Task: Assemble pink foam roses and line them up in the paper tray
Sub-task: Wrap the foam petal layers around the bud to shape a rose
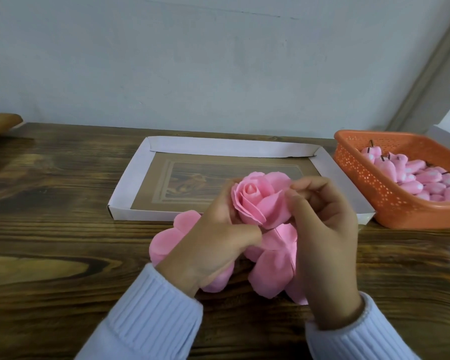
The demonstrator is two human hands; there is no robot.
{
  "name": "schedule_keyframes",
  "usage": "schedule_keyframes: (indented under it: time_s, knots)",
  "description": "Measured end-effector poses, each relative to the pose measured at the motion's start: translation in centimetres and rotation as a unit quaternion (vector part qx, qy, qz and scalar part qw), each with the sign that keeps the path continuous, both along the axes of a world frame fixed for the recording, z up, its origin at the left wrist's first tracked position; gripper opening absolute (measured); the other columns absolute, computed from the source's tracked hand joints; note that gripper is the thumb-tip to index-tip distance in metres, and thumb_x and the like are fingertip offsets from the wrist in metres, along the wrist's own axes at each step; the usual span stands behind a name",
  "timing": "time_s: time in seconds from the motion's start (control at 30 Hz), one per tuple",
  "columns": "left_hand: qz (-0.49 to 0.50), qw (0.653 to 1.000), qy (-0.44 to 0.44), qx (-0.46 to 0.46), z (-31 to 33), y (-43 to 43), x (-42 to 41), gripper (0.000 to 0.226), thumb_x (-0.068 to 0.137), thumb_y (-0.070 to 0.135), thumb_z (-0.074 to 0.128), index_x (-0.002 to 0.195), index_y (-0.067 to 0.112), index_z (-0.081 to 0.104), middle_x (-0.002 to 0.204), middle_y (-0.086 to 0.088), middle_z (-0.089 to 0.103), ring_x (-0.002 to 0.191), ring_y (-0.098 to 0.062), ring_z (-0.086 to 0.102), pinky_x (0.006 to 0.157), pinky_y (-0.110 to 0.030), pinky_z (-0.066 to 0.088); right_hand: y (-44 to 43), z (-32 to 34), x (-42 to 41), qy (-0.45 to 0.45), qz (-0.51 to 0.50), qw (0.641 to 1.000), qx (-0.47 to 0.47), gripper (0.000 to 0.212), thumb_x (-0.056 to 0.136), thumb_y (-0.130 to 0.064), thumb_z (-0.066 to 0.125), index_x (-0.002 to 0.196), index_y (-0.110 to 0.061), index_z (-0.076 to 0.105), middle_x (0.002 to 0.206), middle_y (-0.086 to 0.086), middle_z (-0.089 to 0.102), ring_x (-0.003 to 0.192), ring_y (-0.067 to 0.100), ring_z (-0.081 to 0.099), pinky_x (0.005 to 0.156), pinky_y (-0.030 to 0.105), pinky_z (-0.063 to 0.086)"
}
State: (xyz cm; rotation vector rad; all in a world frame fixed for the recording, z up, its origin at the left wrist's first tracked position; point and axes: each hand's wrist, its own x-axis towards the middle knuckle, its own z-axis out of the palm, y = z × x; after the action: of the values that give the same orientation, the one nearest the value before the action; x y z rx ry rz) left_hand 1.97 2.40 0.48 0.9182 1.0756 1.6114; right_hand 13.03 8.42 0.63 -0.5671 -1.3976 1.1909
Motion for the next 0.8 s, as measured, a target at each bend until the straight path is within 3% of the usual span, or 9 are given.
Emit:
schedule_keyframes:
  time_s: [0.07,0.13,0.2,0.37,0.53,0.67,0.8]
  knots:
    - [0.004,1.0,-0.003,-0.002,0.1,0.0,0.1,0.063,0.061,-0.01,0.058,0.123,0.002,0.052,0.114,-0.021,0.065,0.109,-0.03,0.063,0.096,-0.039,0.048,0.0,0.1,0.1,0.003,0.005,1.0,0.002,0.019,0.078,-0.008,0.059,0.075,-0.026,0.064,0.068,0.001,0.061,0.063,0.011,0.057,0.06,0.019,0.048]
    - [0.003,1.0,0.001,0.0,0.2,0.0,0.2,0.062,0.066,-0.004,0.064,0.126,-0.003,0.049,0.121,-0.026,0.062,0.117,-0.036,0.06,0.105,-0.049,0.045,-0.1,0.2,0.1,0.007,0.012,1.0,0.006,0.021,0.079,-0.006,0.058,0.075,-0.025,0.064,0.066,0.001,0.06,0.06,0.01,0.056,0.058,0.018,0.047]
    - [0.003,1.0,0.01,-0.004,0.4,-0.2,0.1,0.063,0.065,0.0,0.066,0.126,0.0,0.05,0.123,-0.025,0.061,0.118,-0.036,0.059,0.103,-0.053,0.046,-0.1,0.2,0.1,0.012,0.019,1.0,0.008,0.021,0.08,-0.005,0.058,0.075,-0.025,0.064,0.065,-0.001,0.059,0.059,0.008,0.056,0.058,0.017,0.046]
    - [-0.024,1.0,-0.007,0.0,0.7,-0.4,-0.2,0.061,0.064,-0.003,0.062,0.123,0.004,0.05,0.124,-0.024,0.06,0.111,-0.033,0.064,0.078,-0.032,0.059,-0.1,0.4,0.2,0.028,0.04,0.999,0.021,0.023,0.081,-0.003,0.059,0.077,-0.025,0.063,0.063,-0.007,0.059,0.057,0.006,0.056,0.057,0.017,0.048]
    - [-0.064,0.998,0.003,0.0,1.1,-0.8,-0.5,0.05,0.065,-0.005,0.064,0.111,0.004,0.049,0.099,-0.022,0.063,0.079,-0.024,0.07,0.058,-0.026,0.055,-0.1,0.5,0.2,0.042,0.061,0.997,0.0,0.02,0.079,-0.001,0.059,0.079,-0.021,0.063,0.062,-0.008,0.057,0.056,0.003,0.054,0.053,0.015,0.046]
    - [-0.074,0.997,0.019,-0.012,1.1,-0.9,-0.4,0.055,0.064,-0.004,0.065,0.115,0.003,0.046,0.074,-0.008,0.063,0.05,-0.012,0.06,0.047,-0.02,0.048,0.0,0.5,0.3,0.046,0.099,0.994,-0.03,0.023,0.077,-0.001,0.058,0.077,-0.023,0.065,0.062,-0.006,0.056,0.056,0.005,0.053,0.054,0.015,0.046]
    - [-0.084,0.996,-0.003,-0.007,0.9,-0.8,-0.3,0.057,0.067,-0.004,0.064,0.122,0.009,0.054,0.095,-0.016,0.059,0.076,-0.023,0.061,0.06,-0.025,0.054,0.0,0.7,0.3,0.058,0.117,0.99,-0.049,0.022,0.075,-0.001,0.058,0.076,-0.023,0.065,0.06,-0.006,0.055,0.055,0.005,0.051,0.055,0.015,0.045]
